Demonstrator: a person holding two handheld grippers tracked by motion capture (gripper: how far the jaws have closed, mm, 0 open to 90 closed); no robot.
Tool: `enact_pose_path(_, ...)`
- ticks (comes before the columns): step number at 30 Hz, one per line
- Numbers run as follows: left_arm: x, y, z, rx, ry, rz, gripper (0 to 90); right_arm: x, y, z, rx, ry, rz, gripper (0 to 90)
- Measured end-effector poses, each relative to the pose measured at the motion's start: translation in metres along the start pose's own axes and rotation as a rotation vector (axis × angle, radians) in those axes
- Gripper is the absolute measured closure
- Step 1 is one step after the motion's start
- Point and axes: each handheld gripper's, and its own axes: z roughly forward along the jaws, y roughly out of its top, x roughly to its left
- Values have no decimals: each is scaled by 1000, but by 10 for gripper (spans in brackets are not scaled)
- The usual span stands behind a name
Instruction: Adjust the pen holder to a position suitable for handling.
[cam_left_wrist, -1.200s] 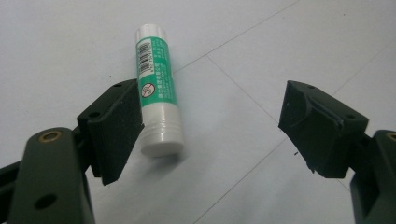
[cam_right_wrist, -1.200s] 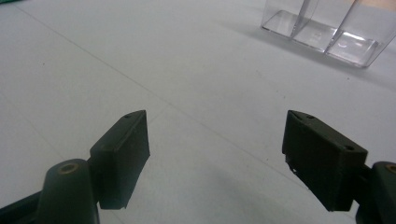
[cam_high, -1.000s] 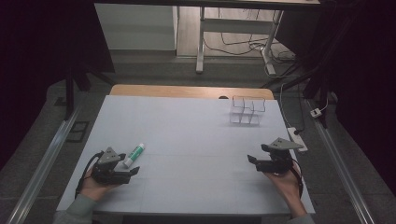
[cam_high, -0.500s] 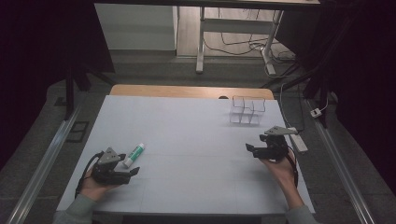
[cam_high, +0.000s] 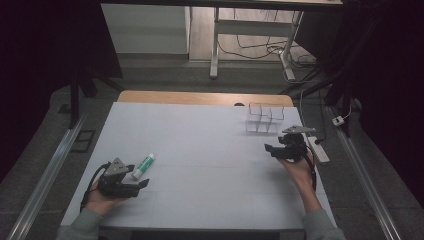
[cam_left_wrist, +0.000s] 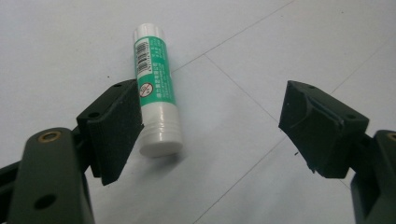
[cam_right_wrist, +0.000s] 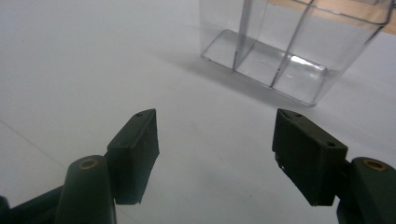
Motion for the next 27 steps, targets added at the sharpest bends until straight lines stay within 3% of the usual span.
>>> enact_pose_path(7, 0, 0, 0, -1, 0, 1, 210, -17, 4, 1, -7, -17, 42, 377)
enact_pose_path(13, 0, 0, 0, -3, 1, 2, 210, -29, 6, 2, -9, -66, 57, 435)
enact_pose_path(20, 0, 0, 0, -6, 1, 3, 212, -45, 5, 6, -9, -69, 85, 501)
enact_pose_path(27, 0, 0, 0, -6, 6, 4, 212, -60, 6, 12, -24, -95, 92, 655)
